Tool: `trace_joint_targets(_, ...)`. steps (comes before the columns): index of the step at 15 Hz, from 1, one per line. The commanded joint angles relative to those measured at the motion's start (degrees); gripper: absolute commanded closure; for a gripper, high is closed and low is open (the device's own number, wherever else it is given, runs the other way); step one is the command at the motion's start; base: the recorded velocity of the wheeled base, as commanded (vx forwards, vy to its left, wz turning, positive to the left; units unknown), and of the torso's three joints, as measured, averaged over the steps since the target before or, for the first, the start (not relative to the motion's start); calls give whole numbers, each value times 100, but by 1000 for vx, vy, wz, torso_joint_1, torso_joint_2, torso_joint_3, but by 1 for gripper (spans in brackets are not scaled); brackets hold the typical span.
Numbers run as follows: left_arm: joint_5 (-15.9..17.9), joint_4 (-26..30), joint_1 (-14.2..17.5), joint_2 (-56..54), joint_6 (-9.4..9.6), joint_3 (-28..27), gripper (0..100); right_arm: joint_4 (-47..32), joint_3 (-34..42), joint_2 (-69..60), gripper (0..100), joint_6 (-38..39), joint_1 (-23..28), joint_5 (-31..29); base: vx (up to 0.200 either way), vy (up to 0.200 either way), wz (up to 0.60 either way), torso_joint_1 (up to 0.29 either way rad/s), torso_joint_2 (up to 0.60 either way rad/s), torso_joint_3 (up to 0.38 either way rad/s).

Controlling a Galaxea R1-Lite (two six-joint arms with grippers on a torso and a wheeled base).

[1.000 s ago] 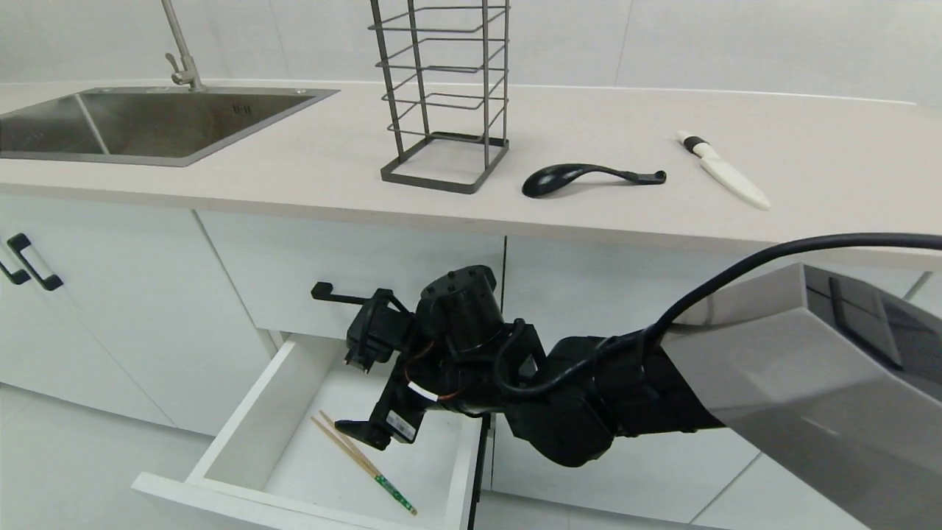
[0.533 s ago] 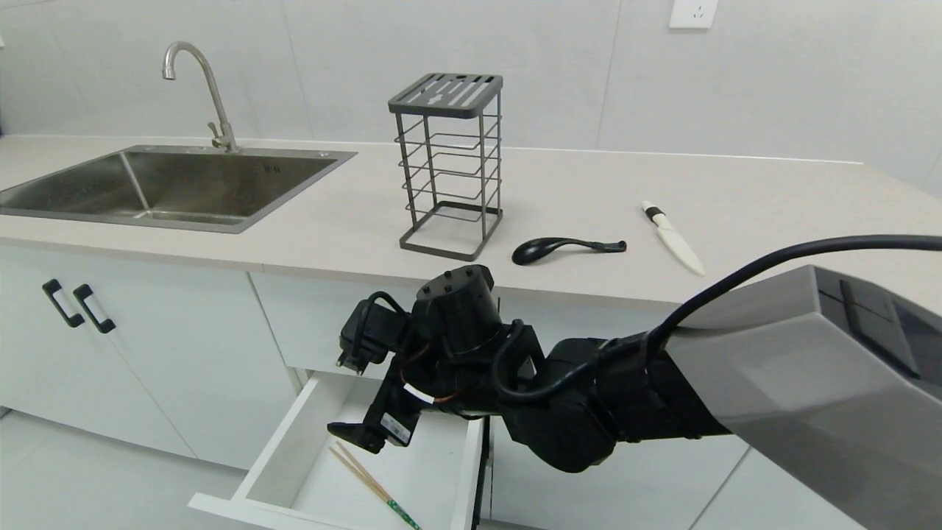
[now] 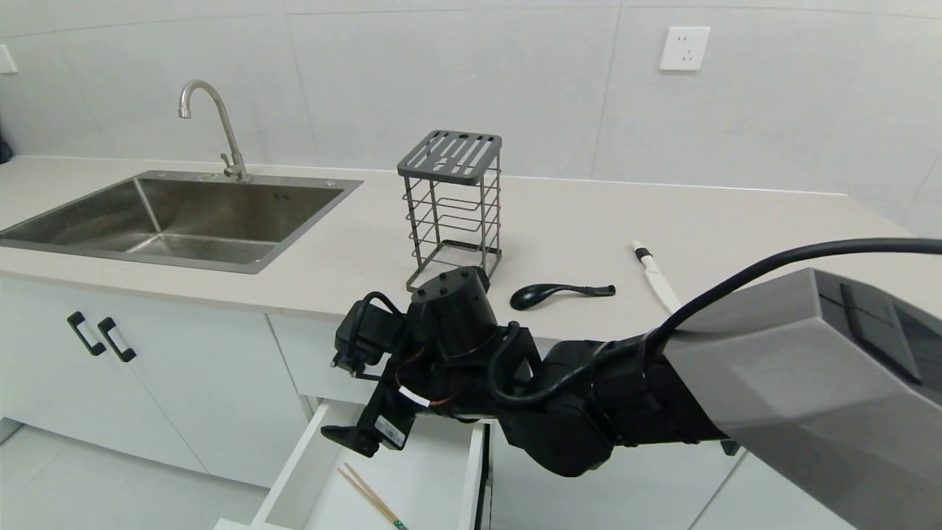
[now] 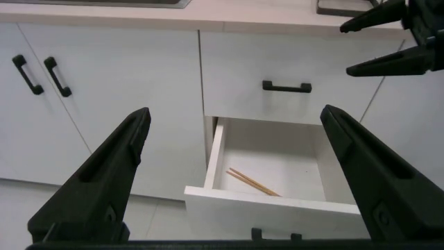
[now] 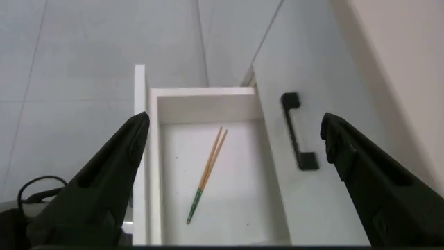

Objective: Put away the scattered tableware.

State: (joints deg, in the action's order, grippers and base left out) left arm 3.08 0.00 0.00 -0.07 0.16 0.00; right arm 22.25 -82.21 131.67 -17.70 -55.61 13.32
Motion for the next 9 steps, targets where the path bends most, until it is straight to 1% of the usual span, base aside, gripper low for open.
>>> trace_joint_targets(1, -1, 0, 0, 7, 2, 0, 0, -1, -14, 8, 0, 3, 7, 4, 0, 0, 0, 281, -505, -232)
trace_joint_targets(9, -1, 0, 0, 7, 2, 0, 0, -36, -5, -1, 0, 21, -11, 74, 0, 0, 0, 277, -530, -254)
